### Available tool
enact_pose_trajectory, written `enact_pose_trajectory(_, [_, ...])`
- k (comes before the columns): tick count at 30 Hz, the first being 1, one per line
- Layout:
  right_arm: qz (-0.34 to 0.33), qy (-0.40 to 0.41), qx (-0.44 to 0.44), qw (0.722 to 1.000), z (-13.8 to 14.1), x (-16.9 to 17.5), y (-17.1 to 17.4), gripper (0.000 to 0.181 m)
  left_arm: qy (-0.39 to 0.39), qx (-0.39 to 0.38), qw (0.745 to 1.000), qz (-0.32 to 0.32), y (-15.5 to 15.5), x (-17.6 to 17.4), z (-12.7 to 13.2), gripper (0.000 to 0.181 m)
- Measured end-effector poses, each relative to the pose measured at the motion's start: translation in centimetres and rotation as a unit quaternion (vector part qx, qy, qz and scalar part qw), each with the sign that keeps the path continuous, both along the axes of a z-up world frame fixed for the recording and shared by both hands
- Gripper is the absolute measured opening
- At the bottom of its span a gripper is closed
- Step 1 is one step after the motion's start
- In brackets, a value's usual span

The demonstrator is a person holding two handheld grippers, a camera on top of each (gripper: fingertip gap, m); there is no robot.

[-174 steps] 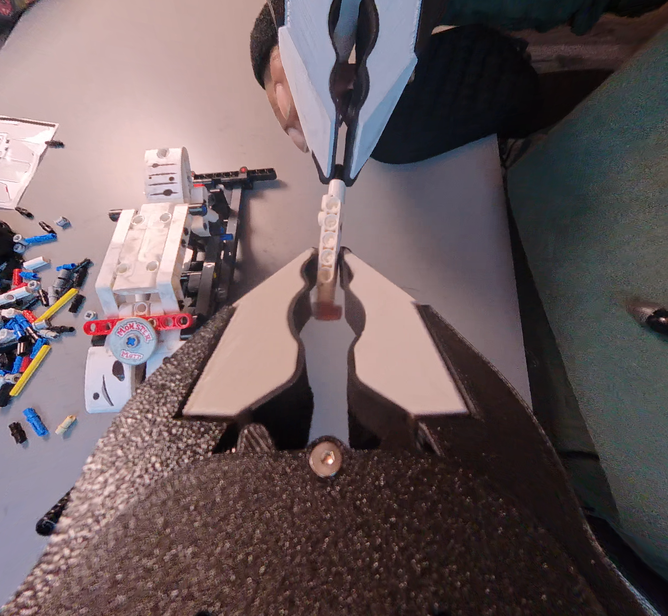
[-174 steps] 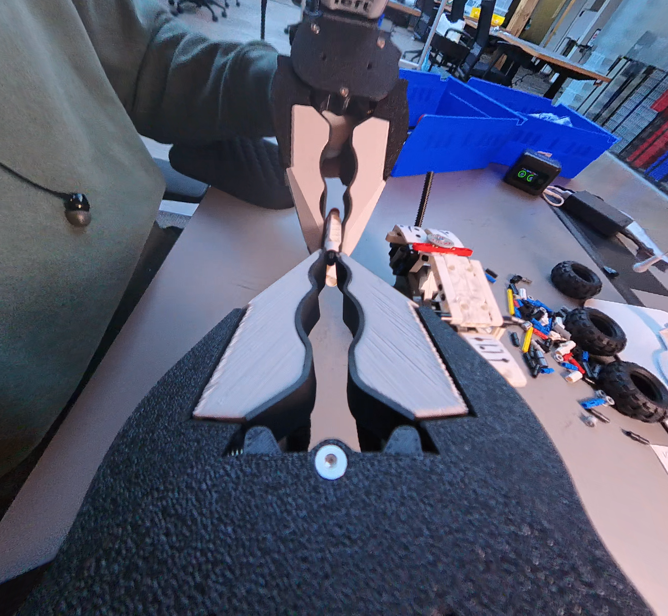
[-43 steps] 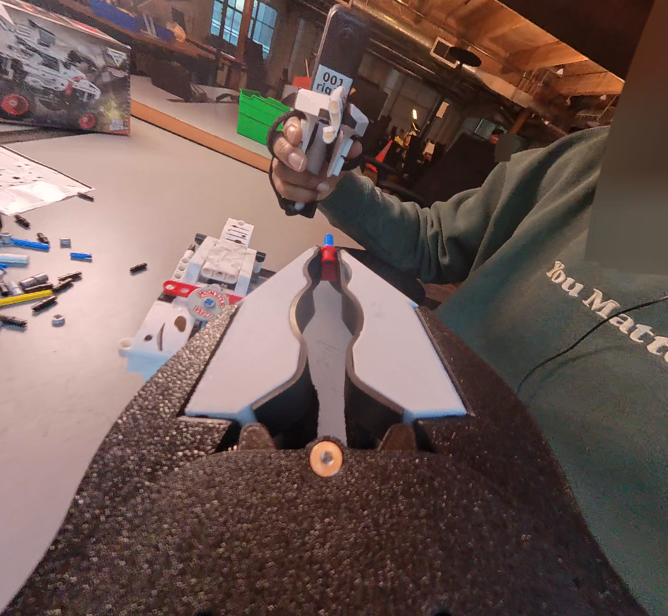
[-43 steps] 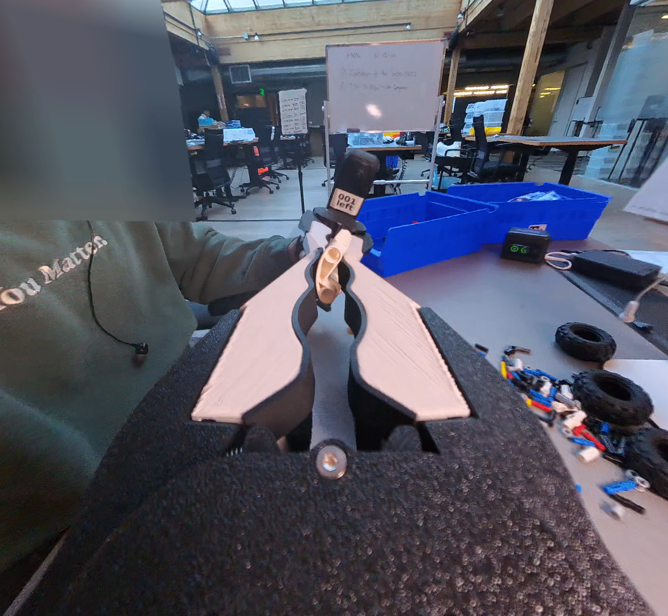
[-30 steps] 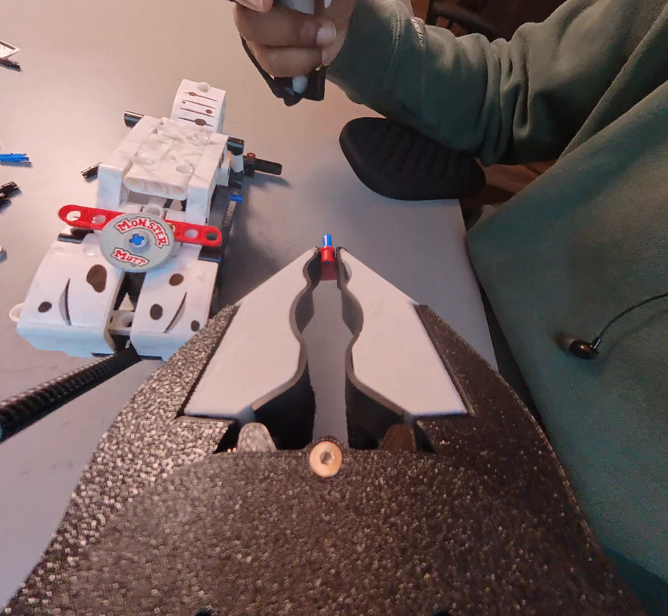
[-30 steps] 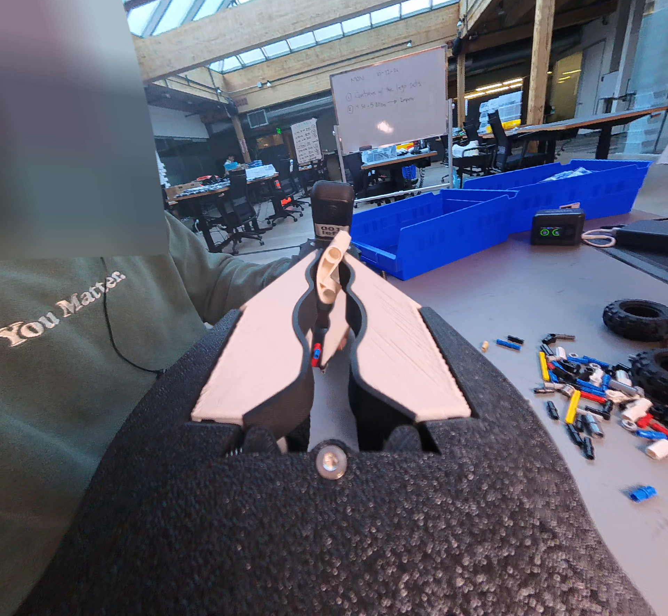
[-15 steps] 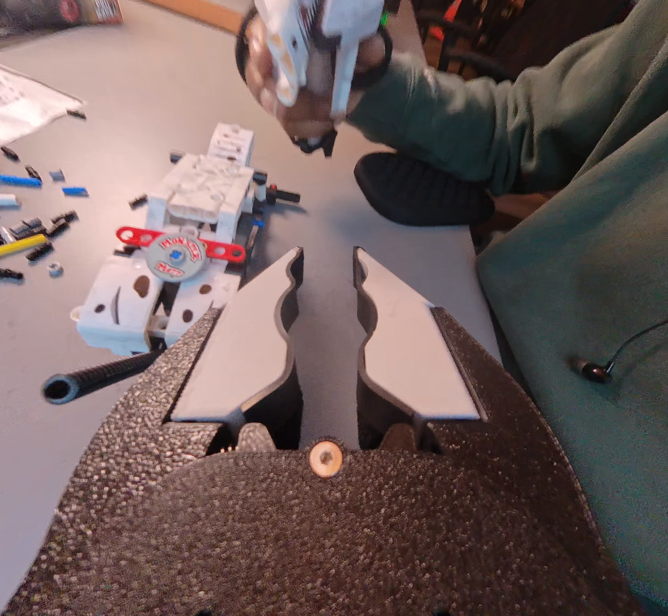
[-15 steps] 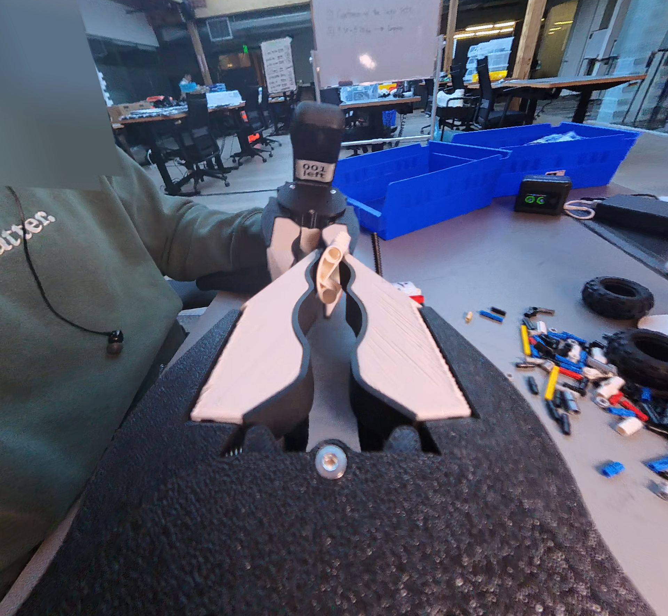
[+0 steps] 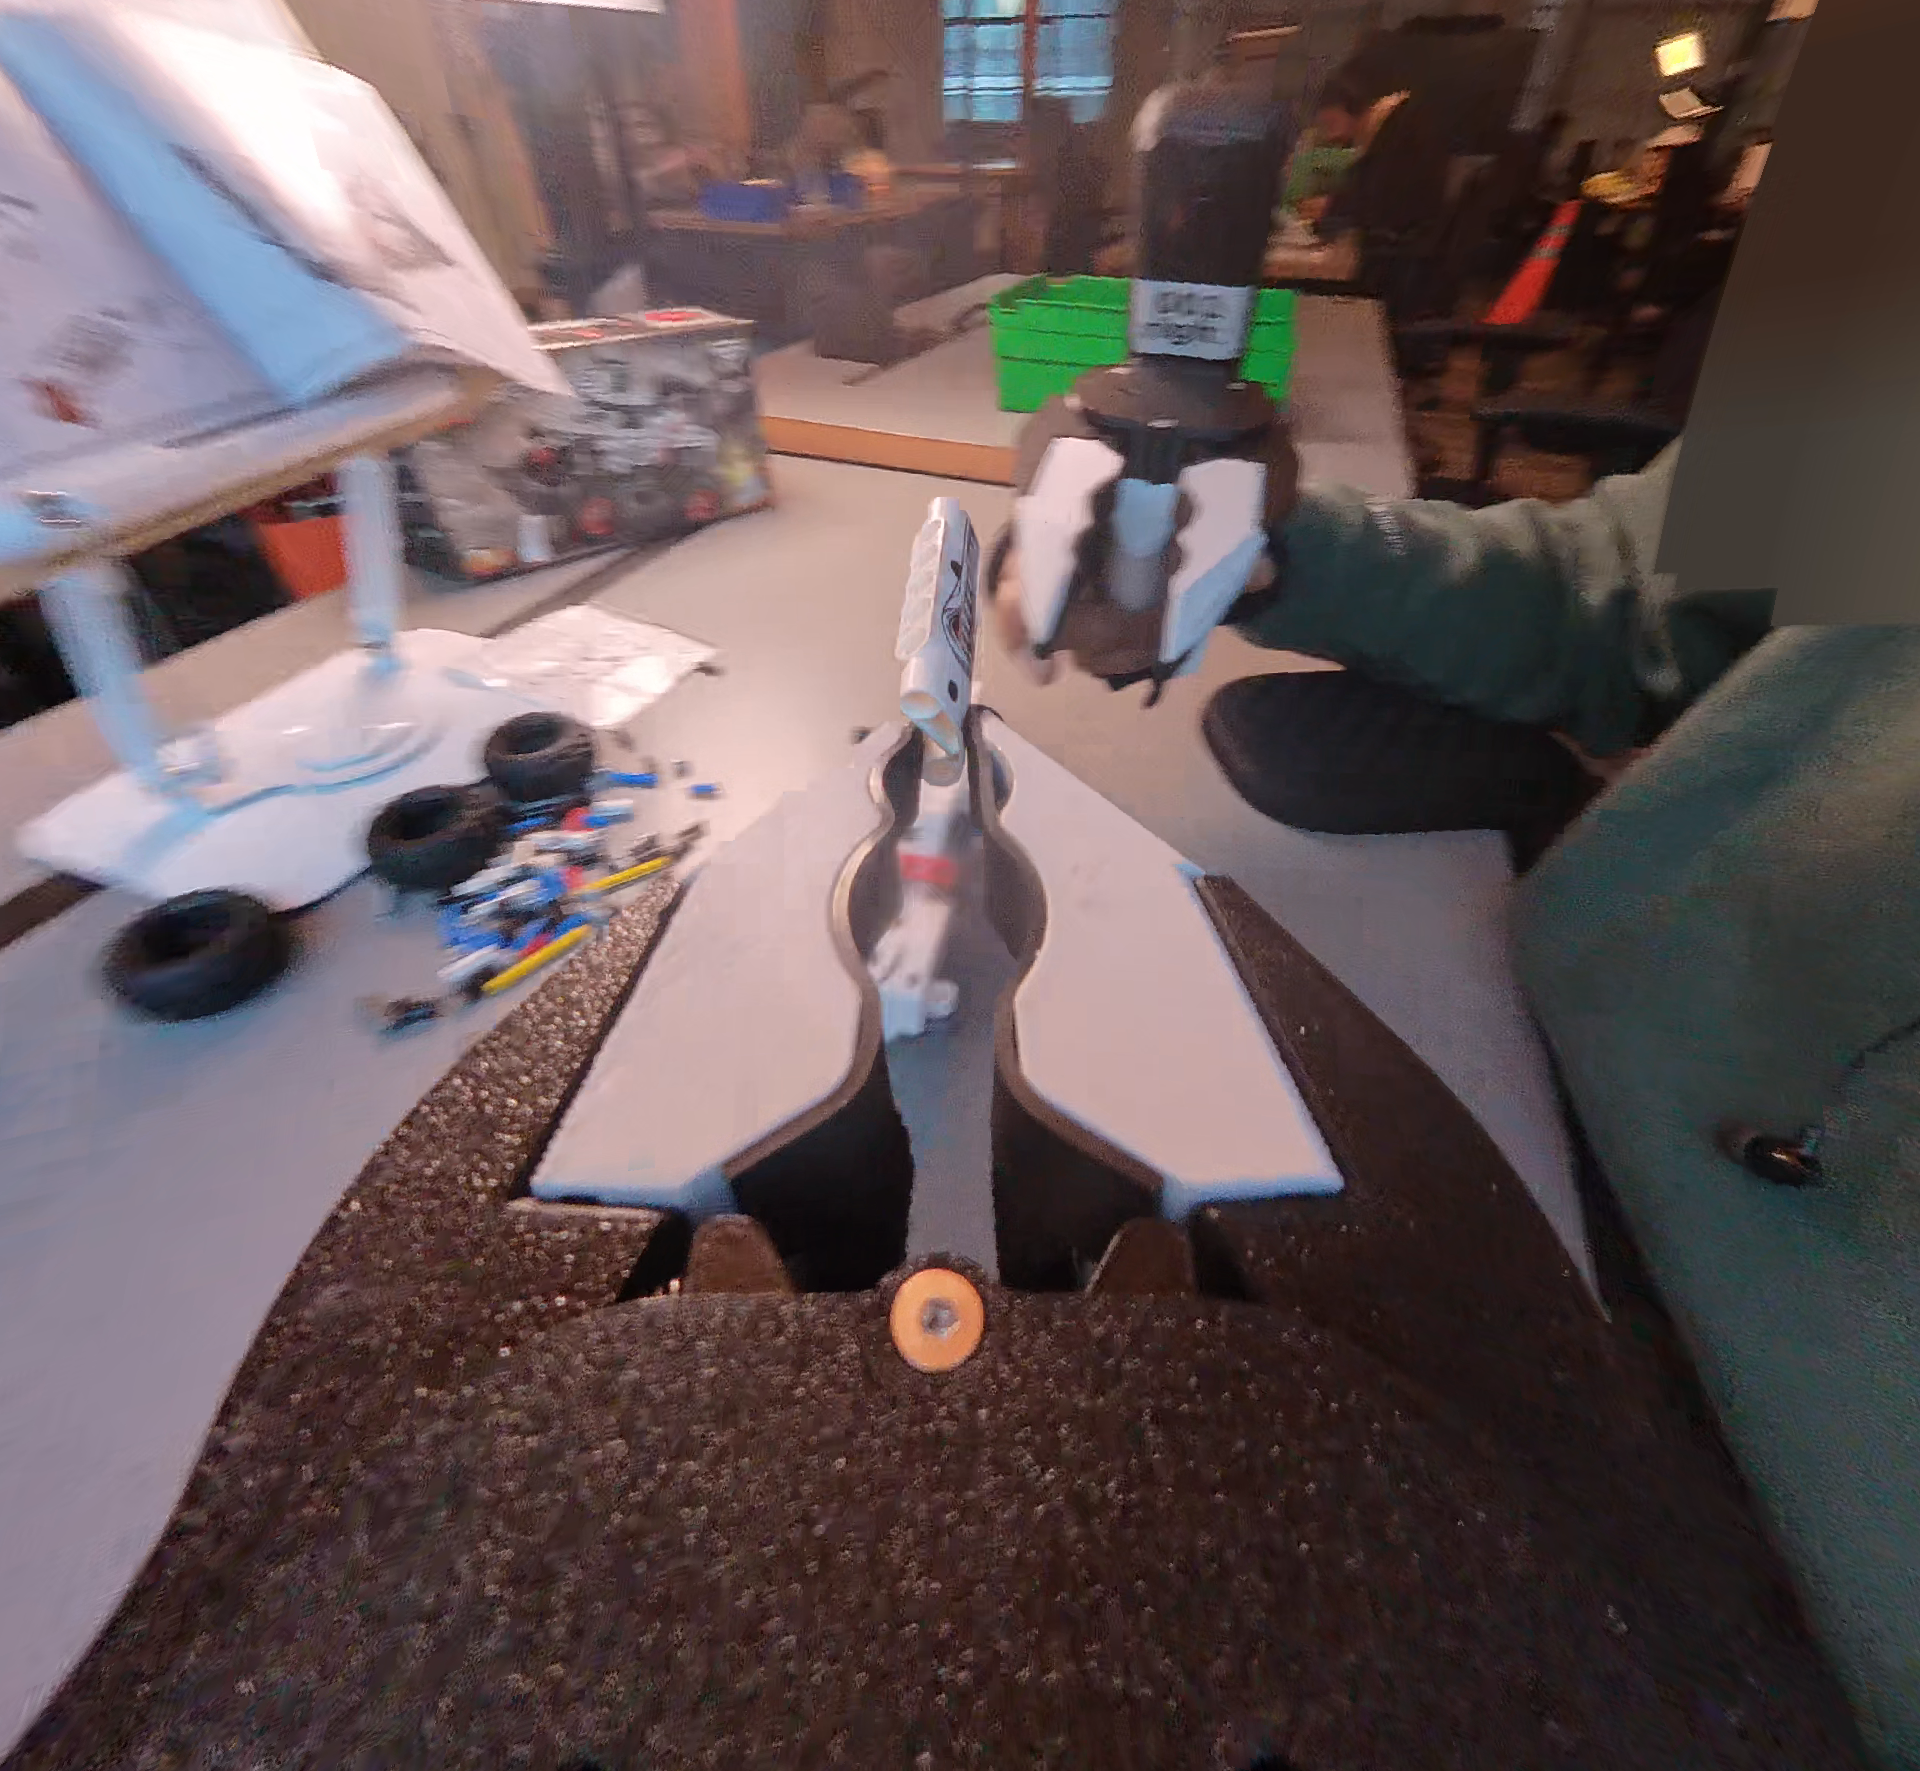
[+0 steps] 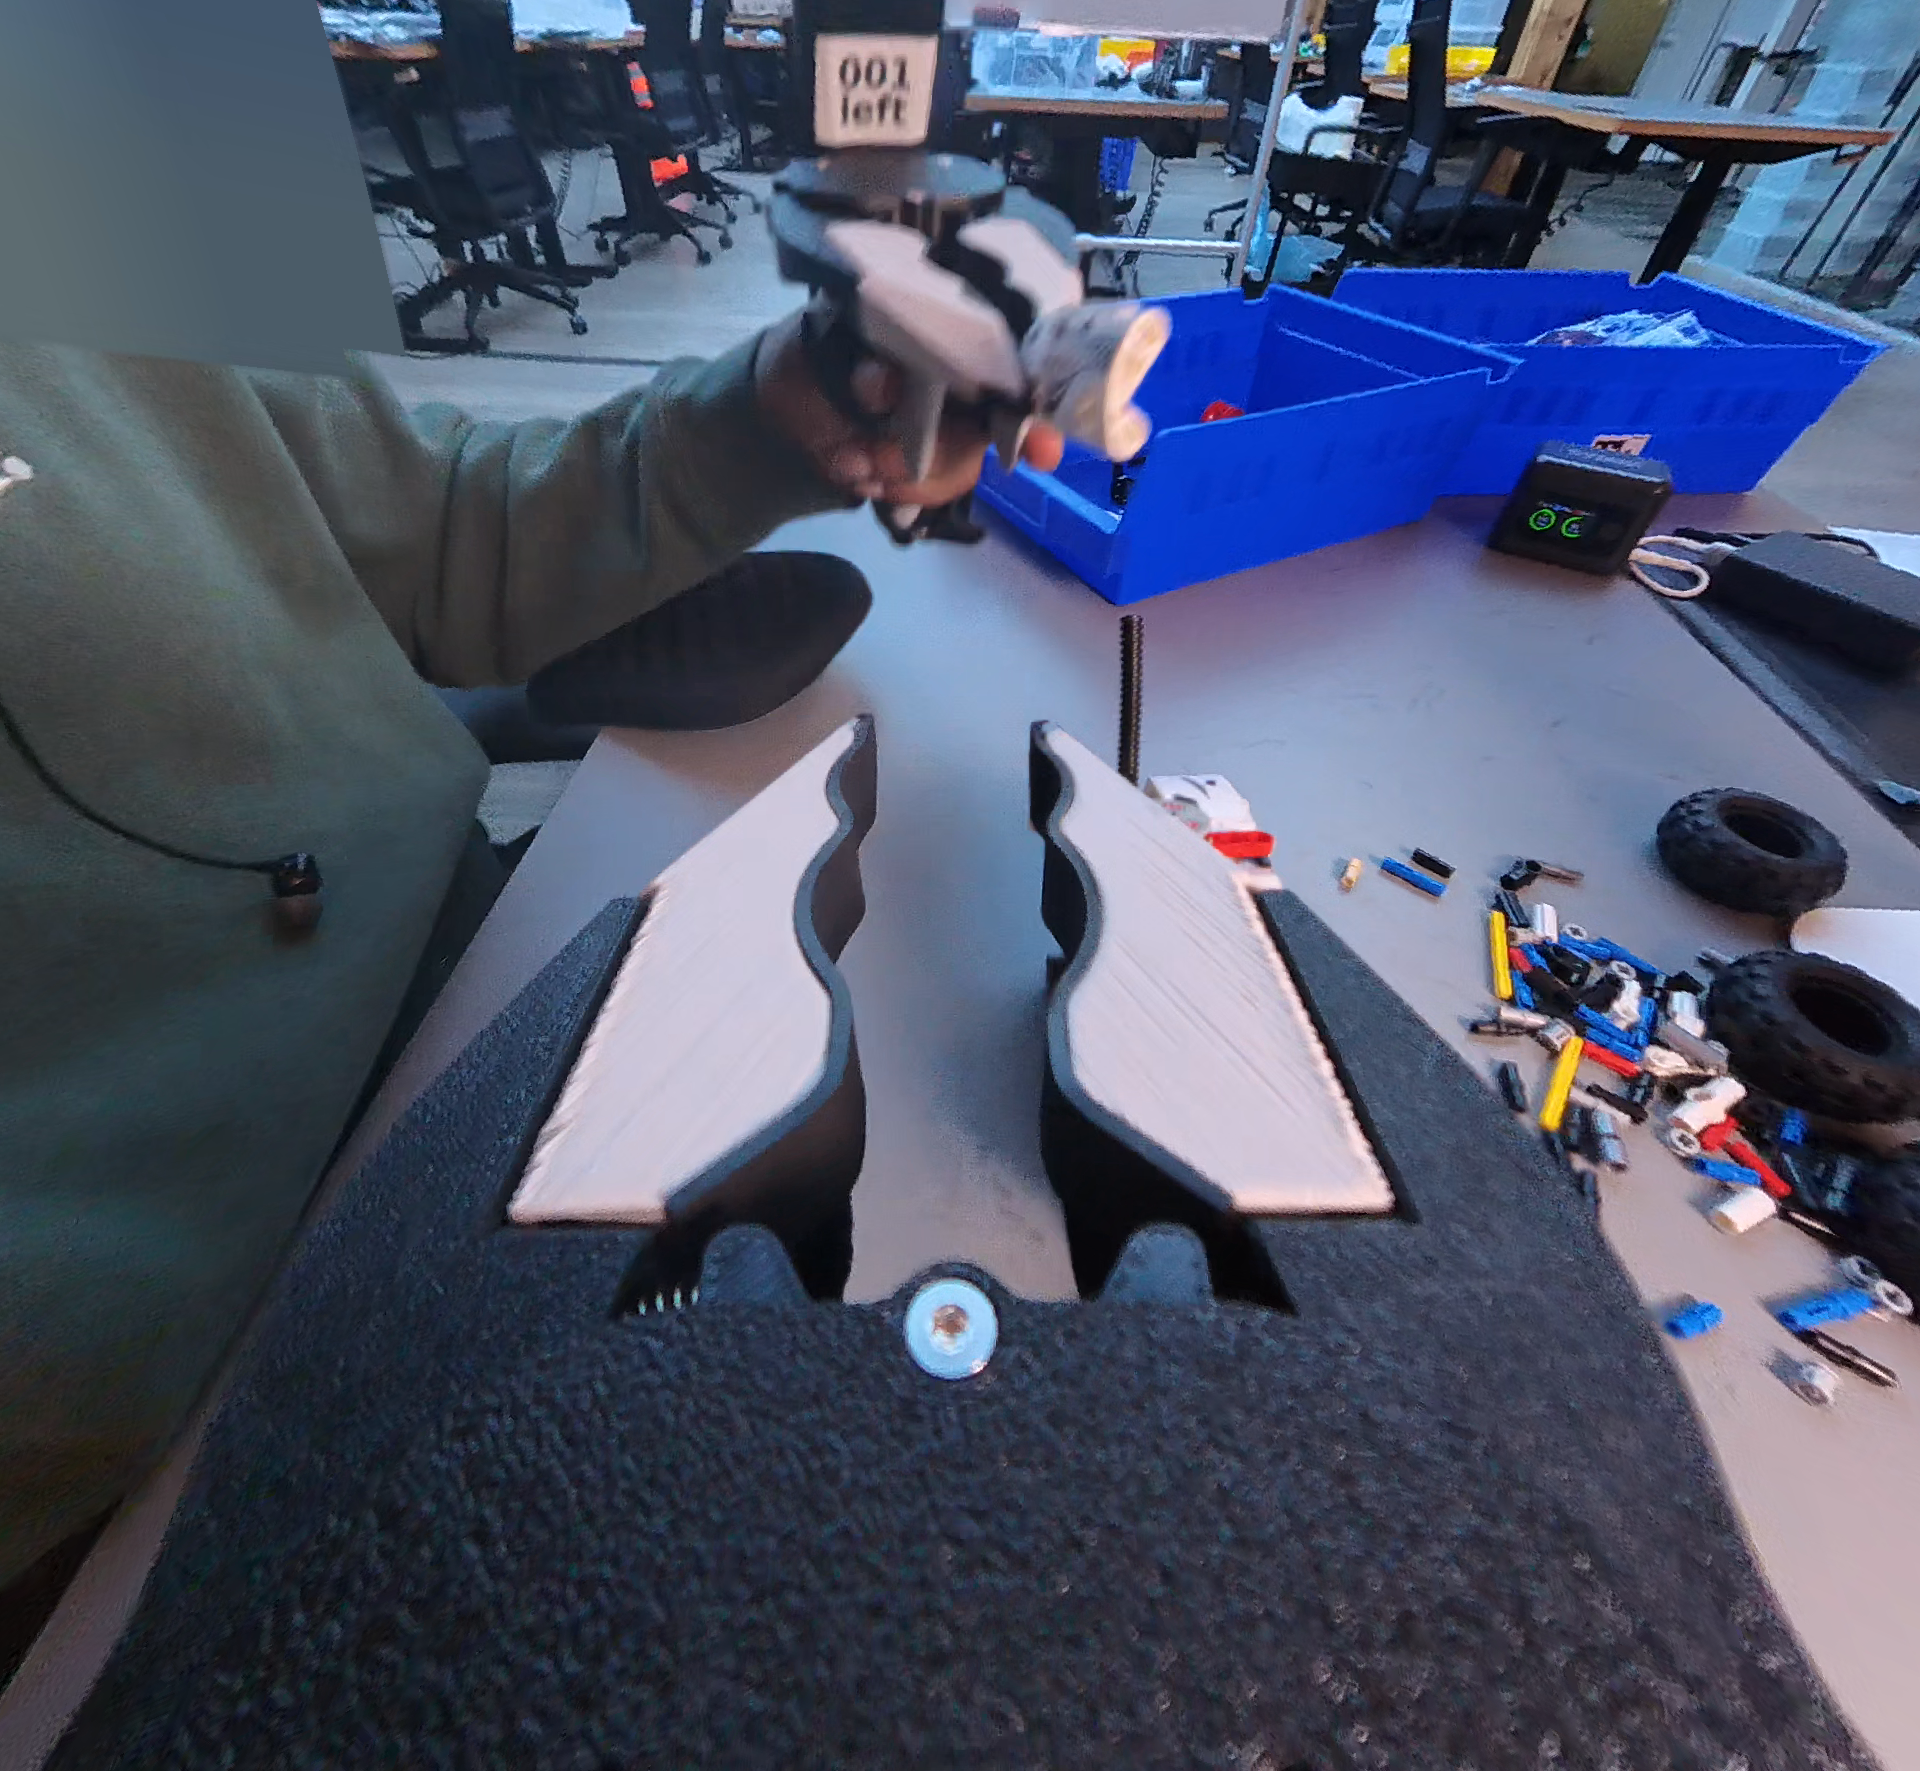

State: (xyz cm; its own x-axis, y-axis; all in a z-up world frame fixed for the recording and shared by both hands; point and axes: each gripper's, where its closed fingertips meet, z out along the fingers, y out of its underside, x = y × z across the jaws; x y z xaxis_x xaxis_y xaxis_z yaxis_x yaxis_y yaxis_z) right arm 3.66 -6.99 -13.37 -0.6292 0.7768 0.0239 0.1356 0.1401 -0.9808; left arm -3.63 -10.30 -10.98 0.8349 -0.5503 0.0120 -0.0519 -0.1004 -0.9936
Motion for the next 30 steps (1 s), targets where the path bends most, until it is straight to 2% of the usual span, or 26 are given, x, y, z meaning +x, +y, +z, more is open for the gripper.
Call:
enact_pose_trajectory(2, [0.016,-0.024,0.019,0.999,-0.7,1.4,-0.2,0.028,-0.003,-0.024,0.997,0.073,-1.5,-4.5,1.0,0.008])
enact_pose_trajectory(5, [0.055,-0.100,0.079,0.990,-4.5,3.5,-1.6,0.030,-0.095,-0.060,0.977,0.179,-3.8,-11.7,1.5,0.008])
enact_pose_trajectory(7, [0.080,-0.154,0.117,0.978,-7.4,4.6,-2.9,0.038,-0.144,-0.091,0.950,0.263,-5.5,-16.9,0.1,0.008])
enact_pose_trajectory(10, [0.107,-0.222,0.171,0.954,-11.3,6.0,-4.3,0.052,-0.191,-0.141,0.898,0.370,-8.5,-23.3,-3.3,0.008])
enact_pose_trajectory(12, [0.108,-0.238,0.198,0.945,-12.8,6.1,-4.6,0.052,-0.224,-0.156,0.874,0.403,-10.0,-25.6,-5.0,0.008])
enact_pose_trajectory(14, [0.101,-0.253,0.225,0.936,-14.0,6.0,-4.2,0.048,-0.225,-0.170,0.855,0.434,-11.0,-27.1,-6.5,0.009])
enact_pose_trajectory(18, [0.092,-0.250,0.240,0.933,-14.6,5.7,-3.9,0.029,-0.244,-0.153,0.839,0.462,-11.7,-28.4,-7.3,0.012])
enact_pose_trajectory(24, [0.086,-0.245,0.234,0.937,-14.6,5.5,-3.7,0.023,-0.252,-0.108,0.842,0.465,-11.0,-28.3,-5.6,0.029])
enact_pose_trajectory(27, [0.082,-0.239,0.235,0.939,-14.6,5.2,-3.6,0.016,-0.234,-0.074,0.873,0.422,-9.6,-25.9,-3.4,0.034])
enact_pose_trajectory(28, [0.077,-0.235,0.237,0.940,-14.6,5.1,-3.4,0.007,-0.224,-0.067,0.891,0.390,-8.8,-24.3,-2.7,0.034])
enact_pose_trajectory(30, [0.079,-0.231,0.234,0.941,-14.6,5.0,-3.3,0.005,-0.199,-0.075,0.928,0.305,-6.9,-19.9,-1.9,0.033])
